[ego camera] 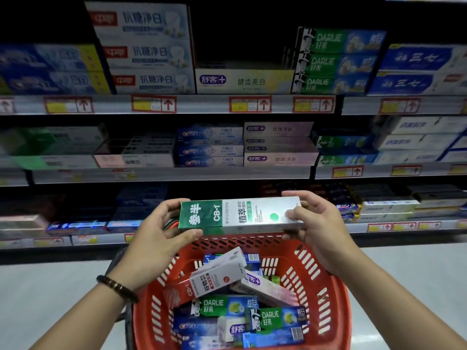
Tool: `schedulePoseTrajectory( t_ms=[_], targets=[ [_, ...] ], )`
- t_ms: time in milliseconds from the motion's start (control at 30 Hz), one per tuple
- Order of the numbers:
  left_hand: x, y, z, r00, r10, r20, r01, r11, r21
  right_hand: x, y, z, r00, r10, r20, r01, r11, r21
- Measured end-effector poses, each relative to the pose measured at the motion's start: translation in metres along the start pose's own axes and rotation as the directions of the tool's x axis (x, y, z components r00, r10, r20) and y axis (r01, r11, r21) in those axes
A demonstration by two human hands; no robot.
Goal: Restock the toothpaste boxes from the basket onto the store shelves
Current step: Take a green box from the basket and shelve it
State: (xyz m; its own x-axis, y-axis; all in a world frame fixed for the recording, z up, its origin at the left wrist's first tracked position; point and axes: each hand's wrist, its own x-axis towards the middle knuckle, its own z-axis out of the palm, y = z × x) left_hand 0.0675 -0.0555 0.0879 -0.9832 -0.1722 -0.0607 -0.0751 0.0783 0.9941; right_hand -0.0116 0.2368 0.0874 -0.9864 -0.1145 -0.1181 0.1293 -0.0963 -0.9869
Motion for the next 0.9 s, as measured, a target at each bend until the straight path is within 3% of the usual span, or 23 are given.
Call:
schedulePoseTrajectory(
  t_ms=[400, 700, 900],
  targets=[
    [0.004, -0.007, -0.006, 0.999, -0.050, -0.011, 0.050, 0.999, -0.003, 0.001, 0.005, 0.002, 1.000, -0.016, -0.009, 0.017, 0.996, 0.085],
    [0.013, -0.016, -0.009, 0.979, -0.201, -0.021, 0.191, 0.953, -0.234, 0.001, 0.007, 0.002, 1.000, 0.004, 0.018, -0.007, 0.983, 0.181],
    [0.011, -0.012, -0.008, 0.975, -0.221, -0.036, 0.203, 0.940, -0.273, 0.001, 0.006, 0.004, 0.999, 0.031, -0.015, -0.027, 0.984, 0.179]
  ],
)
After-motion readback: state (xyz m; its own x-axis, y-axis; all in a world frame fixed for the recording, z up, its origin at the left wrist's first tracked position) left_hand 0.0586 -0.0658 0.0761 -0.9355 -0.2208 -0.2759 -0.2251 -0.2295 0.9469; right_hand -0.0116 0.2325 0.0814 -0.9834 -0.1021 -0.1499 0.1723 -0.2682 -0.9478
